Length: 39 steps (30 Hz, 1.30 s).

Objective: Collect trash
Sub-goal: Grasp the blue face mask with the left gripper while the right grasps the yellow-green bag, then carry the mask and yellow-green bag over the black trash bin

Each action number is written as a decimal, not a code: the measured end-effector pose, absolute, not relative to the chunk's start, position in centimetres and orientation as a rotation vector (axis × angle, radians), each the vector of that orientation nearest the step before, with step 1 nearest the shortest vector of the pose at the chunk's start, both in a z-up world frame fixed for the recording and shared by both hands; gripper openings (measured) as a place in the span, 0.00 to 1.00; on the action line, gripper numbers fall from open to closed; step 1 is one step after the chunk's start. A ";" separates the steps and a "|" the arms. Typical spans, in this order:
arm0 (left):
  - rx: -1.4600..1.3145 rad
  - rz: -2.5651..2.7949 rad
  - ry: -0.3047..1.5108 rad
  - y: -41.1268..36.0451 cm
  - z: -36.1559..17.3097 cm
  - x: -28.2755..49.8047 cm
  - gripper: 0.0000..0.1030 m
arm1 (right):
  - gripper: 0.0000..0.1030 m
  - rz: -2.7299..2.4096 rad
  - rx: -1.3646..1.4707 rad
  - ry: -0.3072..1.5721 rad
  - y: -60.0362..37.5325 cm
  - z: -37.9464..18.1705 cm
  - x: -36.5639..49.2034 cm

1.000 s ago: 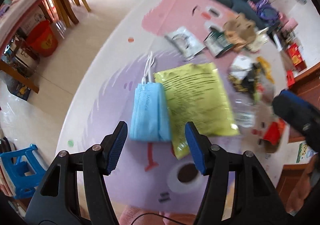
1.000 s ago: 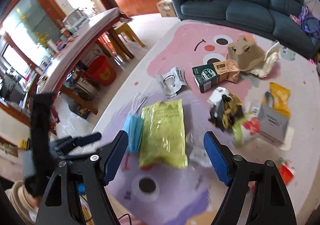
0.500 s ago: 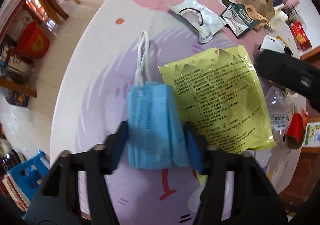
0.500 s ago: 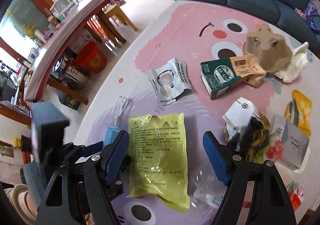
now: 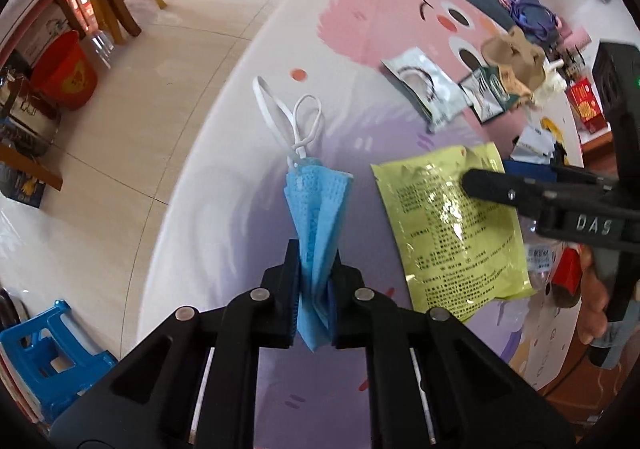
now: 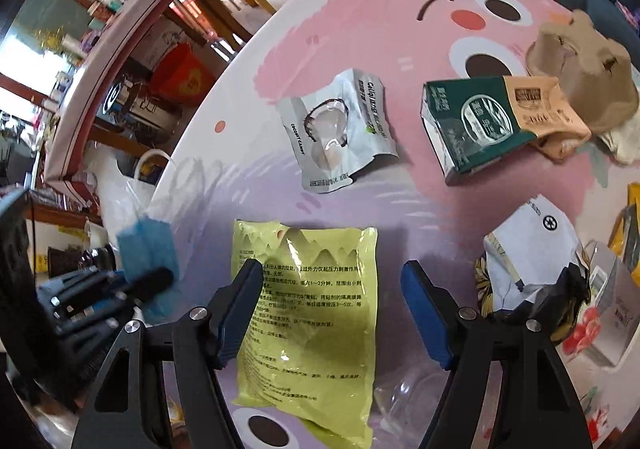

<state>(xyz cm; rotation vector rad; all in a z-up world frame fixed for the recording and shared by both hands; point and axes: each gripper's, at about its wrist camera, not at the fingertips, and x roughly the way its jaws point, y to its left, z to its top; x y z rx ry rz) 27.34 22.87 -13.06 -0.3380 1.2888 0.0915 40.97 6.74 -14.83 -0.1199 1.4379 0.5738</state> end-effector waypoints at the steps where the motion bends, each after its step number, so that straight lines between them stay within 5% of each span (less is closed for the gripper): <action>1: -0.345 0.095 1.285 23.1 -13.0 27.4 0.08 | 0.66 0.590 -0.122 1.437 6.9 -14.9 41.1; 12: -0.360 0.097 1.274 23.4 -12.0 25.7 0.08 | 0.02 0.705 -0.137 1.450 9.1 -15.0 39.1; 39: -0.254 -0.027 1.189 15.3 -5.4 15.0 0.08 | 0.00 0.546 0.007 1.109 -3.3 1.1 18.0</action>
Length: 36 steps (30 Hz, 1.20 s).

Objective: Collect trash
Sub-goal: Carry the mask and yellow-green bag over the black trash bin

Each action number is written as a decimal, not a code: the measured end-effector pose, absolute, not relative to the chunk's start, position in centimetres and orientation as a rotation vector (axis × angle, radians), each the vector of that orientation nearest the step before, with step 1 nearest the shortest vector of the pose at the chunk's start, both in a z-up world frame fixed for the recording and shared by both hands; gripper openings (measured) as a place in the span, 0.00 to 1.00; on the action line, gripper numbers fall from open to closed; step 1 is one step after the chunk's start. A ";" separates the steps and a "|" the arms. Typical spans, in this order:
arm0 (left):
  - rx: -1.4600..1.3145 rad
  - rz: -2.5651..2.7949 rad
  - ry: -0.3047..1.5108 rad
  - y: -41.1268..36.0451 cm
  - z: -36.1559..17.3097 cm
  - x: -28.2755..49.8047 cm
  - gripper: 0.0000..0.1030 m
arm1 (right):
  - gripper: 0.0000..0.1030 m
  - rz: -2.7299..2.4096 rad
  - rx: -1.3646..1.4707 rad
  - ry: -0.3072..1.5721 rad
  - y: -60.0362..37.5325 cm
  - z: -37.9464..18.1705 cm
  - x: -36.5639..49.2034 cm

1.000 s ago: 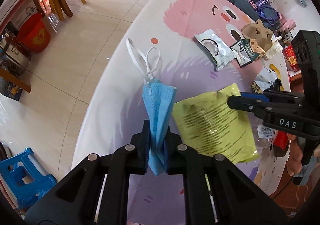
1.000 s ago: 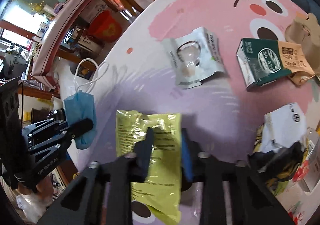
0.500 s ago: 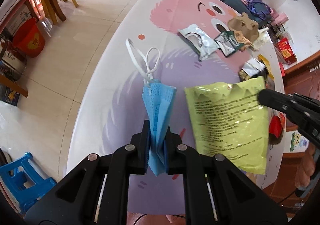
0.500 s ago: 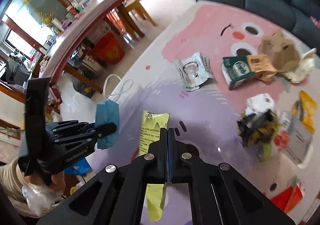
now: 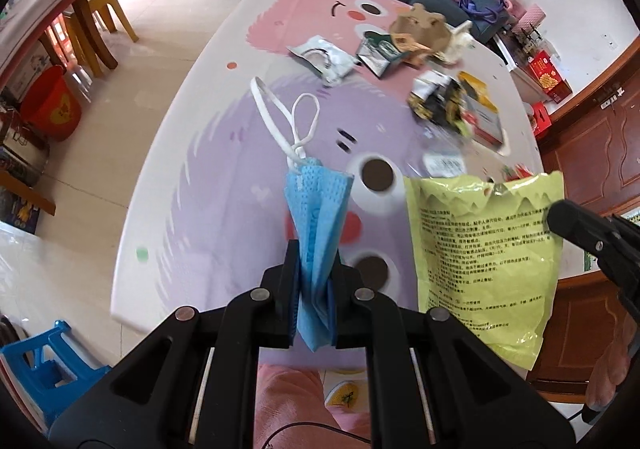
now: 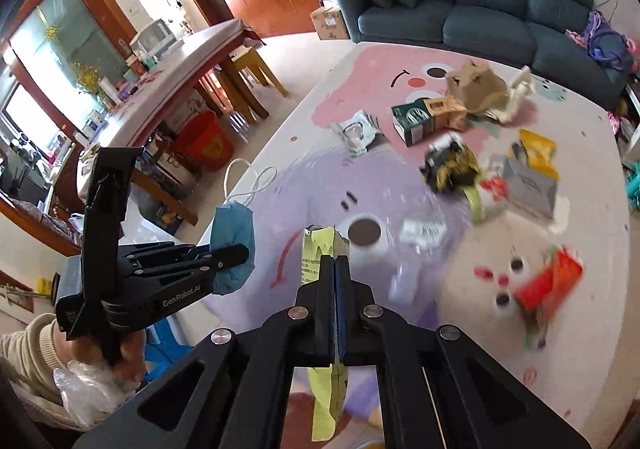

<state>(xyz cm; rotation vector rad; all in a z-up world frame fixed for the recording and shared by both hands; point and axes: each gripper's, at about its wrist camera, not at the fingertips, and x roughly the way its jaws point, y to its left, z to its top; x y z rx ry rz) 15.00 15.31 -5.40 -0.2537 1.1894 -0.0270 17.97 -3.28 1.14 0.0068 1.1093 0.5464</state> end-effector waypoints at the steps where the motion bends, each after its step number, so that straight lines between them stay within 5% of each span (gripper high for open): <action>1: -0.252 -0.021 1.186 14.5 -5.1 13.7 0.08 | 0.00 0.550 0.008 1.103 -4.1 1.5 16.5; 11: -0.245 -0.015 1.222 6.4 -5.3 1.1 0.08 | 0.00 0.571 -0.009 1.101 -13.1 1.2 1.2; 22: -0.090 -0.089 1.343 -1.0 -9.3 -6.7 0.08 | 0.00 0.446 0.022 1.258 -19.3 -7.2 -9.1; 36: -0.005 -0.189 1.412 -4.6 -28.6 -5.5 0.08 | 0.01 0.124 0.092 1.304 -19.9 -28.5 -8.7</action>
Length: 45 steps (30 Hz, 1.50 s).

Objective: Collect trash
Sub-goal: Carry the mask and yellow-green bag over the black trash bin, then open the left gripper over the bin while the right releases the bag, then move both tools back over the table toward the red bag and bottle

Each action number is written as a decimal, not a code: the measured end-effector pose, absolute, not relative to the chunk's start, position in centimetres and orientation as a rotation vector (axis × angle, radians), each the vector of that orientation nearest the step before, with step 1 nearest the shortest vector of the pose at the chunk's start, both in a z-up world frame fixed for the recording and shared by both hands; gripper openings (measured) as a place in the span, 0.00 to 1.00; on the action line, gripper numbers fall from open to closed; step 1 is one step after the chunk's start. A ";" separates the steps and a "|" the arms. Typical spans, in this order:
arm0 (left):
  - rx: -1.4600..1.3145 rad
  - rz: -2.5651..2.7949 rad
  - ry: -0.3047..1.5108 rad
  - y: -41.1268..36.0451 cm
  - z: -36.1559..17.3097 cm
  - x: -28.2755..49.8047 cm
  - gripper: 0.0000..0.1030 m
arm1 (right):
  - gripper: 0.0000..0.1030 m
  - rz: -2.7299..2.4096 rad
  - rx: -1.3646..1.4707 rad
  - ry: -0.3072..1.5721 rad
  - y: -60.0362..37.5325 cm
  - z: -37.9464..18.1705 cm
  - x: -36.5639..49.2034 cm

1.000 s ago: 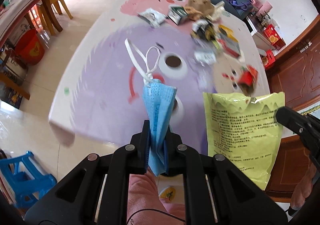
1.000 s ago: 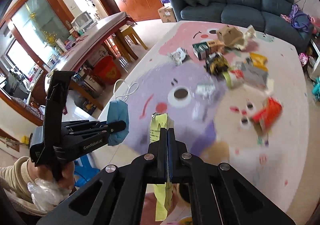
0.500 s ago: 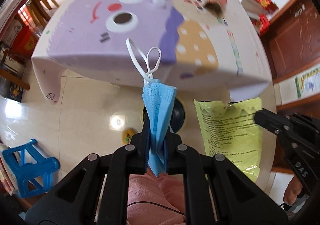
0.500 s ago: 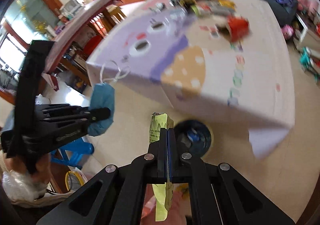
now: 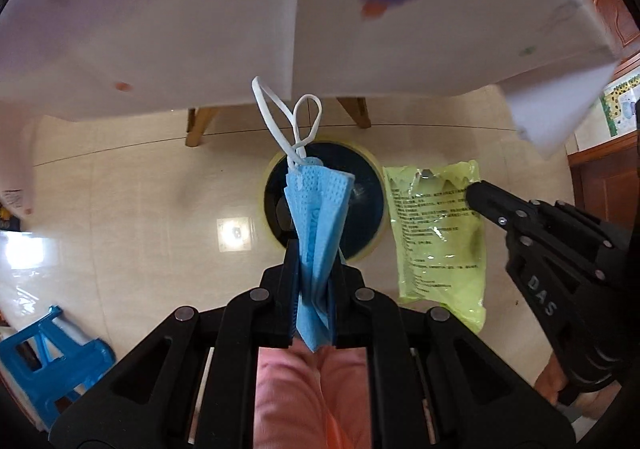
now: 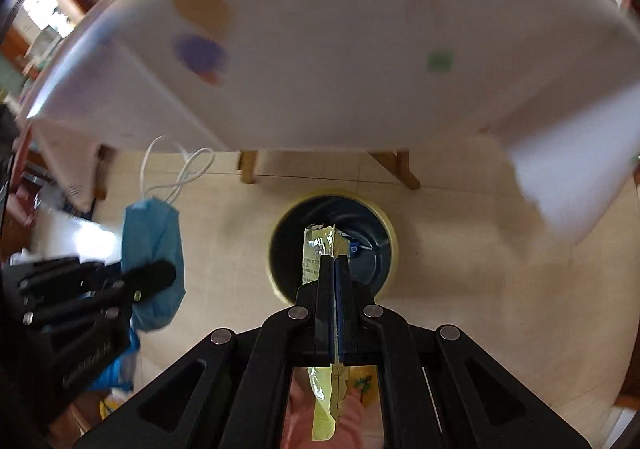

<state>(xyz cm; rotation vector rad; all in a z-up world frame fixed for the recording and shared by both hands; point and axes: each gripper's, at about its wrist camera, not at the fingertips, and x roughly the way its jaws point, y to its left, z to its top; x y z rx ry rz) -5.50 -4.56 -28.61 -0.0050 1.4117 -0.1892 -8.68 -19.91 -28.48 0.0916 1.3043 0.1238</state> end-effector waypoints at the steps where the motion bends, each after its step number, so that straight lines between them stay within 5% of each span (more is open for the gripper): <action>1: 0.000 -0.188 1.411 -4.6 -30.0 -4.9 0.08 | 0.01 0.109 0.113 1.304 -20.1 -30.1 -8.4; 8: 0.002 -0.164 1.374 -5.0 -37.0 -2.4 0.13 | 0.01 0.037 0.223 1.250 -21.2 -37.8 -7.5; 11: -0.004 -0.160 1.351 -5.2 -38.7 -2.2 0.45 | 0.04 0.016 0.247 1.267 -21.8 -41.2 -7.5; 13: 0.021 -0.151 1.343 -5.5 -39.9 -2.2 0.56 | 0.25 0.007 0.247 1.307 -21.9 -43.4 -7.7; 15: 0.068 -0.150 1.365 -6.2 -41.3 -2.1 0.56 | 0.38 -0.009 0.217 1.331 -22.1 -45.4 -8.7; 30: 0.077 -0.119 1.397 -5.2 -41.4 -2.3 0.56 | 0.38 0.025 0.176 1.377 -22.1 -44.7 -10.3; 45: 0.026 -0.146 1.336 -4.6 -27.2 -4.5 0.56 | 0.38 0.071 0.214 1.331 -20.1 -30.6 -11.9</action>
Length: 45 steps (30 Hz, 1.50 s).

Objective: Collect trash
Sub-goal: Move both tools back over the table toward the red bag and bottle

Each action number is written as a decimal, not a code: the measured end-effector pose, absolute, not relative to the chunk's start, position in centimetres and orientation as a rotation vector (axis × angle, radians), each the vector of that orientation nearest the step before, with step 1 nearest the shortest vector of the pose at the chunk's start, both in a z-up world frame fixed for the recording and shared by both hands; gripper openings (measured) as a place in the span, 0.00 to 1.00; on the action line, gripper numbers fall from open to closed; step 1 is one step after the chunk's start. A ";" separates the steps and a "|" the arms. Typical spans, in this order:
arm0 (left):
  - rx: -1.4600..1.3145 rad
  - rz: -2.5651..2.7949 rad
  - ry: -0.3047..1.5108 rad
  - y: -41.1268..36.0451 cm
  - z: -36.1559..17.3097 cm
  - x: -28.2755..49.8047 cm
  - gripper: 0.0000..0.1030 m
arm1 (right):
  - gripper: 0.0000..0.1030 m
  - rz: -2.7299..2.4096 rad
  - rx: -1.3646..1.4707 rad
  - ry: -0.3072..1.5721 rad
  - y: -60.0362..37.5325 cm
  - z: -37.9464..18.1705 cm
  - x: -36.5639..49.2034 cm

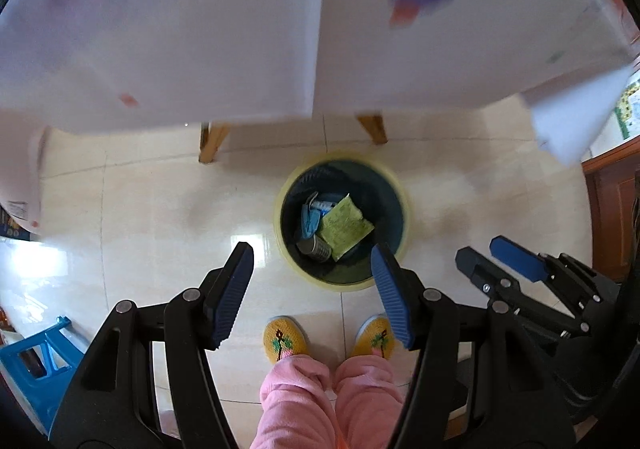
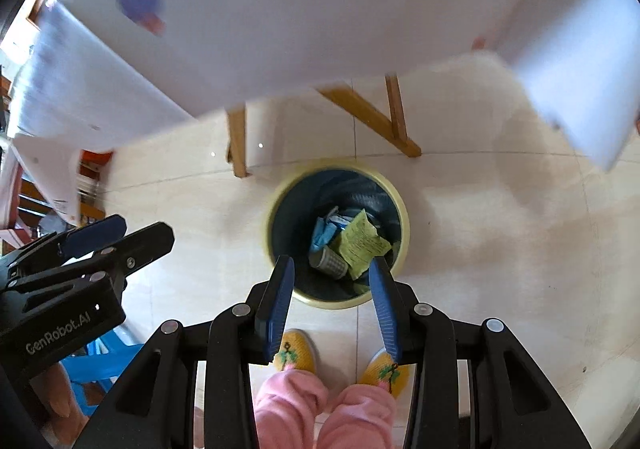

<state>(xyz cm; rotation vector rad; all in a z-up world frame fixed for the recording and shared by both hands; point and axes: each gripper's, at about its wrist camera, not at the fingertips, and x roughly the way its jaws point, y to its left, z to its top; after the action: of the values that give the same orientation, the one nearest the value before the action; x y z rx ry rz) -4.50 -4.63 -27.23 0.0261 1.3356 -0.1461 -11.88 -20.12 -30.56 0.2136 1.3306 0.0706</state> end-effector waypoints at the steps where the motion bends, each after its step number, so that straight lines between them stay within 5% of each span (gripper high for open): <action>1: 0.021 -0.152 1.324 -4.5 -25.8 -4.6 0.56 | 0.38 0.072 0.216 1.320 -20.0 -28.8 -12.0; 10: 0.004 -0.213 1.193 -3.3 -11.9 -5.8 0.56 | 0.41 0.070 0.209 1.210 -18.8 -15.0 -12.4; 25: -0.041 -0.259 1.019 0.8 2.3 -4.3 0.56 | 0.47 0.040 0.164 1.026 -15.7 1.4 -12.3; 34: -0.044 -0.302 0.917 2.9 6.9 -2.8 0.56 | 0.57 0.008 0.097 0.877 -13.7 8.0 -10.7; 45: -0.026 -0.305 0.890 3.7 7.4 0.4 0.56 | 0.59 0.002 0.096 0.853 -13.4 9.3 -7.9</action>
<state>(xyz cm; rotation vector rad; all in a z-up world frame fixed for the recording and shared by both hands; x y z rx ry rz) 0.36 3.68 7.40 -0.0259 0.8900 -0.3051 -7.87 -13.36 9.32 0.0964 0.8534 0.0021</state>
